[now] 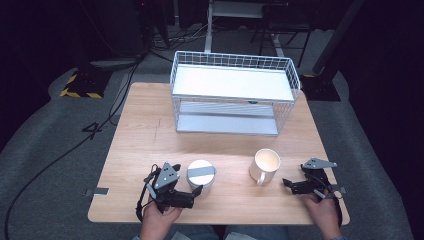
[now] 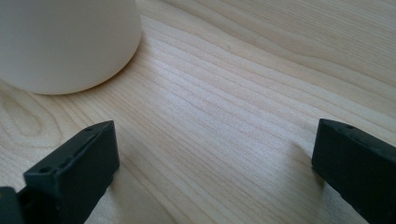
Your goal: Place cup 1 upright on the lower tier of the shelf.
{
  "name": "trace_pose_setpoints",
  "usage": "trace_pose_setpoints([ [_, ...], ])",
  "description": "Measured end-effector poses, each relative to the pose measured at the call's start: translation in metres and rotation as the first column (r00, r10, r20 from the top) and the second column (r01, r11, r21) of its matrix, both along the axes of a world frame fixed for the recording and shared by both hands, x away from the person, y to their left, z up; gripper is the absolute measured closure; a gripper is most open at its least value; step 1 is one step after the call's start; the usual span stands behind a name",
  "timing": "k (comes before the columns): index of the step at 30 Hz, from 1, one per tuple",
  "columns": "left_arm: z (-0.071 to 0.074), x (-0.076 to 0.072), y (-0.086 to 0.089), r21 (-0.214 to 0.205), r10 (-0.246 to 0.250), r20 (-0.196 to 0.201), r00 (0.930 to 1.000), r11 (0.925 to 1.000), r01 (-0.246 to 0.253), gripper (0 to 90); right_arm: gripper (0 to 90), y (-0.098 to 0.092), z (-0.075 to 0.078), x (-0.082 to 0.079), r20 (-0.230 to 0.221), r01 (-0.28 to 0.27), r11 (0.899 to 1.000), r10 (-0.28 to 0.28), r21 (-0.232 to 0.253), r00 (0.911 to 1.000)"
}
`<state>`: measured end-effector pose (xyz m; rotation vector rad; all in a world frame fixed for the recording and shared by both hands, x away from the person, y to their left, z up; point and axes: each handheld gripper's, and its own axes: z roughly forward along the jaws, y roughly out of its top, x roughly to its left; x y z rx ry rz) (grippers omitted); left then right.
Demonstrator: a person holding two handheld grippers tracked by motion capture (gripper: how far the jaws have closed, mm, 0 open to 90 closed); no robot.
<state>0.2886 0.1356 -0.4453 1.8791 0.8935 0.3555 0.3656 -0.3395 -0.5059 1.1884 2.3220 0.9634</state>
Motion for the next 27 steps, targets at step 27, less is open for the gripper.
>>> trace_pose_setpoints([
  [27,-0.019,0.021,-0.031,-0.034,-0.011,-0.014,0.9998,0.9993,0.011,6.3,0.7,0.0,0.0,0.0,0.001,0.0,1.0,0.0,0.0,1.0],
])
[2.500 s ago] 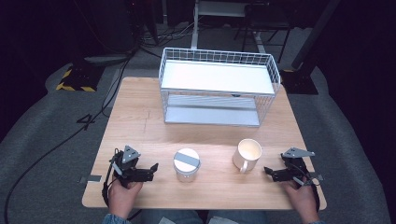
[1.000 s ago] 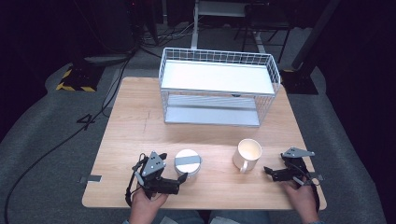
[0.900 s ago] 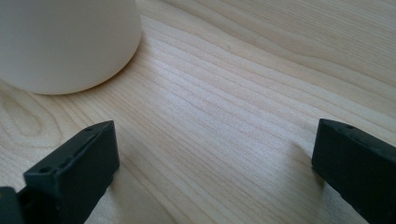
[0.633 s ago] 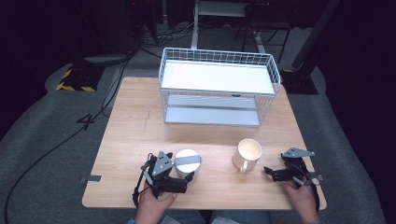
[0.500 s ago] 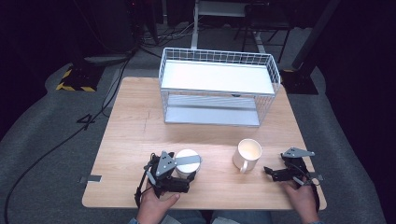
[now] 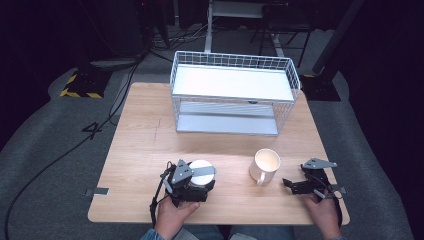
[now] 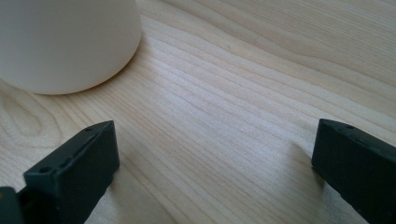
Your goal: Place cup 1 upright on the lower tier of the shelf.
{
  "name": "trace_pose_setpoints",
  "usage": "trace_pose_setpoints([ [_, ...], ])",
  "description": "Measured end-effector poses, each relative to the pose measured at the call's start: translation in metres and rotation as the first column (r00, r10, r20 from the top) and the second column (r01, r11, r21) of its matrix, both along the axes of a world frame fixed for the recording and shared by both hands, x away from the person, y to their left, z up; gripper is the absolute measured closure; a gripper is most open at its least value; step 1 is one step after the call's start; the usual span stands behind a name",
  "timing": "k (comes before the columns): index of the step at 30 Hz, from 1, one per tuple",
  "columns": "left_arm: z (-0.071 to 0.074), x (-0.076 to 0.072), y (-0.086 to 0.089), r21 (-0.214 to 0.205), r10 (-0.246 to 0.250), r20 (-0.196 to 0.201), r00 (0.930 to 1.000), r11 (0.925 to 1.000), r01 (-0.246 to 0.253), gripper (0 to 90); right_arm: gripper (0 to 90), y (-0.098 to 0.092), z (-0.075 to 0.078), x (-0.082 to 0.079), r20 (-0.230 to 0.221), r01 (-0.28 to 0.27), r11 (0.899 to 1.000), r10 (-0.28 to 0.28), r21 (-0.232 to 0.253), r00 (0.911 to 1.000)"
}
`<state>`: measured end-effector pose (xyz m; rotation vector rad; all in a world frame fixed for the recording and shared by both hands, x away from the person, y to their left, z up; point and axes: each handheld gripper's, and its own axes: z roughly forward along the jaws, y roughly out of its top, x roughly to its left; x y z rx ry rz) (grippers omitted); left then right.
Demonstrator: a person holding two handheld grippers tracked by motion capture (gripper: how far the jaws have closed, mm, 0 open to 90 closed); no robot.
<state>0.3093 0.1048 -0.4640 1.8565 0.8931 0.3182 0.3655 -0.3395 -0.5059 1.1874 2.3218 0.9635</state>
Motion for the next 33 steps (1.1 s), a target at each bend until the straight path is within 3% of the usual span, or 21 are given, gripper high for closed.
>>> trace_pose_setpoints([
  [3,-0.0032,0.0022,0.0,-0.006,-0.011,-0.009,0.9999,0.9999,0.011,6.2,0.7,0.0,0.0,0.0,0.0,0.0,1.0,0.0,0.0,1.0],
  [8,-0.0061,0.0026,-0.0012,-0.017,-0.012,0.024,0.9997,0.9998,0.012,6.2,0.7,0.0,0.0,0.0,0.0,0.0,1.0,0.0,0.0,1.0],
  [14,-0.0081,0.0032,-0.0006,-0.035,-0.02,0.029,0.9994,0.9992,0.021,6.6,0.8,0.0001,0.0,-0.0001,0.001,0.001,1.0,-0.001,0.0,1.0],
  [23,-0.0082,0.0023,-0.0013,-0.025,-0.02,0.045,0.9988,0.9995,0.021,7.1,0.8,0.0001,0.0,-0.0001,0.001,0.001,1.0,-0.001,0.0,1.0],
  [33,-0.0052,0.0021,-0.0005,-0.034,-0.021,0.03,0.9993,0.9992,0.022,7.3,0.8,0.0002,0.0001,-0.0001,0.0,0.001,1.0,-0.001,0.0,1.0],
])
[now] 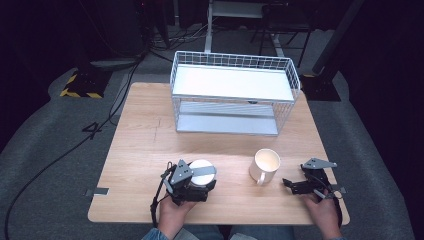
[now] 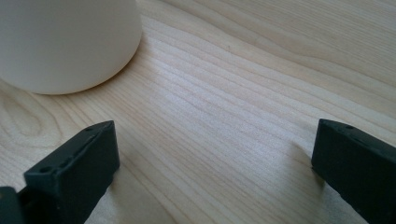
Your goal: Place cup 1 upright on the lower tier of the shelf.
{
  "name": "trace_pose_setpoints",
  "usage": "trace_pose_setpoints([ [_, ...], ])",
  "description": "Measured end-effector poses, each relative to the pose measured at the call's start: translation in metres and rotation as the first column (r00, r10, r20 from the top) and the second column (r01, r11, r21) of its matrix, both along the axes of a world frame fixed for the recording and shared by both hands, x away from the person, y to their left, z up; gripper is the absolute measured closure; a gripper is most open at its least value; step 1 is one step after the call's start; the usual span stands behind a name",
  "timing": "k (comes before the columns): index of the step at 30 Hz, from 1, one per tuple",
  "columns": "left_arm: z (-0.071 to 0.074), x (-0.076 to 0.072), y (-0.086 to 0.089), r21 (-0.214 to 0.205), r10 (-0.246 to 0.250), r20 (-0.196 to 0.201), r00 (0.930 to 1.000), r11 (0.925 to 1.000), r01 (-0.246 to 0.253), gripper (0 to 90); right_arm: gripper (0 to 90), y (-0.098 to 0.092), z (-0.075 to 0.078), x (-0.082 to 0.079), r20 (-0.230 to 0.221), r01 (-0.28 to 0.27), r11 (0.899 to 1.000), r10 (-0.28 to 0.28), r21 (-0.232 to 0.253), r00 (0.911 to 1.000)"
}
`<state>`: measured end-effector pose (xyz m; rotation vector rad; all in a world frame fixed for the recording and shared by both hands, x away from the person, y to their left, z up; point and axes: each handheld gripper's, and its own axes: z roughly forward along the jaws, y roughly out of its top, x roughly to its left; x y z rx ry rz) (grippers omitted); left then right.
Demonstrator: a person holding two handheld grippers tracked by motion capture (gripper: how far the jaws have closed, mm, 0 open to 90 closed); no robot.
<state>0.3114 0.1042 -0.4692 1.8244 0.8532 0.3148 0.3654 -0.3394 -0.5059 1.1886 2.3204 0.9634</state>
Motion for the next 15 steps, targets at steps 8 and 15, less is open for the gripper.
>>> trace_pose_setpoints([
  [8,0.008,0.0,0.0,0.0,0.004,0.016,0.9999,1.0,-0.004,7.3,0.8,0.0,0.0,0.0,0.0,0.0,1.0,0.0,0.0,1.0],
  [15,0.017,0.003,-0.001,0.013,0.006,0.016,0.9998,0.9999,-0.006,7.3,0.8,0.0,0.0,0.0,0.0,0.0,1.0,0.0,0.0,1.0],
])
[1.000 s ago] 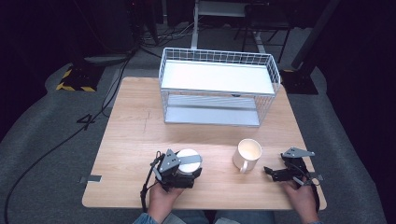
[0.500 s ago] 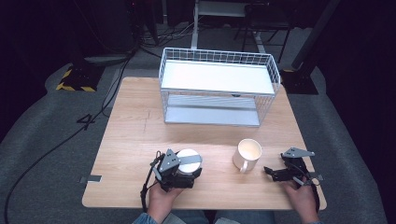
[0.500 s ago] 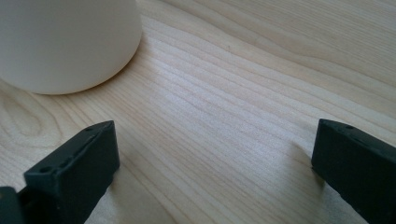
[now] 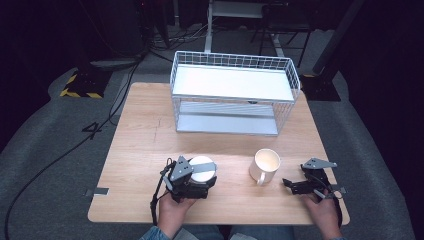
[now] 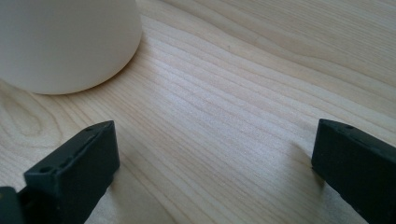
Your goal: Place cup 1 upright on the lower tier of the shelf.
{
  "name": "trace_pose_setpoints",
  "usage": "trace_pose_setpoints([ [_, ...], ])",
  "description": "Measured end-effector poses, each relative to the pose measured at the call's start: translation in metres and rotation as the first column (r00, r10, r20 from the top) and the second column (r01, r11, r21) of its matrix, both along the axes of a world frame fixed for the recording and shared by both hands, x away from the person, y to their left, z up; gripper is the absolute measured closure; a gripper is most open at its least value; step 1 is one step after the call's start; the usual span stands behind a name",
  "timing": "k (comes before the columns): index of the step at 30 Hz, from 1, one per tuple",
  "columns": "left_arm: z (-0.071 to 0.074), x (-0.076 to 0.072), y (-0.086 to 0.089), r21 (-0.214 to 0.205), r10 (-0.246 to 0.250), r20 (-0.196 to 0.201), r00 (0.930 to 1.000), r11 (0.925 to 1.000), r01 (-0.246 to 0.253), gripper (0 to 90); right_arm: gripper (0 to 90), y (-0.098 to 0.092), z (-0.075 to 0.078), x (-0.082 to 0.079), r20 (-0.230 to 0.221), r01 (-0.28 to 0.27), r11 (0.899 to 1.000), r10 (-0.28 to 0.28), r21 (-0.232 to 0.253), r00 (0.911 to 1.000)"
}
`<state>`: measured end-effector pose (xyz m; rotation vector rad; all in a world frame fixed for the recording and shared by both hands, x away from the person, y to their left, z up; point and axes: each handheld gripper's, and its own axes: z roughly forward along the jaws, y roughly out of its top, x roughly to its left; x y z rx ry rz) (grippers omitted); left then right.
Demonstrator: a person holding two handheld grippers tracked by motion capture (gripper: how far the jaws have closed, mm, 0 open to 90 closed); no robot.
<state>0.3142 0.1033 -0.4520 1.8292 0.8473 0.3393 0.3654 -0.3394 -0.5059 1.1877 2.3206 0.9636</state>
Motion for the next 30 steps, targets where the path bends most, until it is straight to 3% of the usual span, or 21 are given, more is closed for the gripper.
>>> trace_pose_setpoints([
  [16,0.026,0.016,-0.01,0.016,-0.002,0.023,0.9997,0.9999,0.002,7.3,0.8,0.0,0.0,0.0,0.0,-0.001,1.0,0.001,-0.001,1.0],
  [30,0.046,0.053,-0.023,-0.002,0.022,0.039,0.999,0.9997,-0.022,7.3,0.8,0.0,0.0,0.0,-0.001,0.005,1.0,-0.005,0.0,1.0],
])
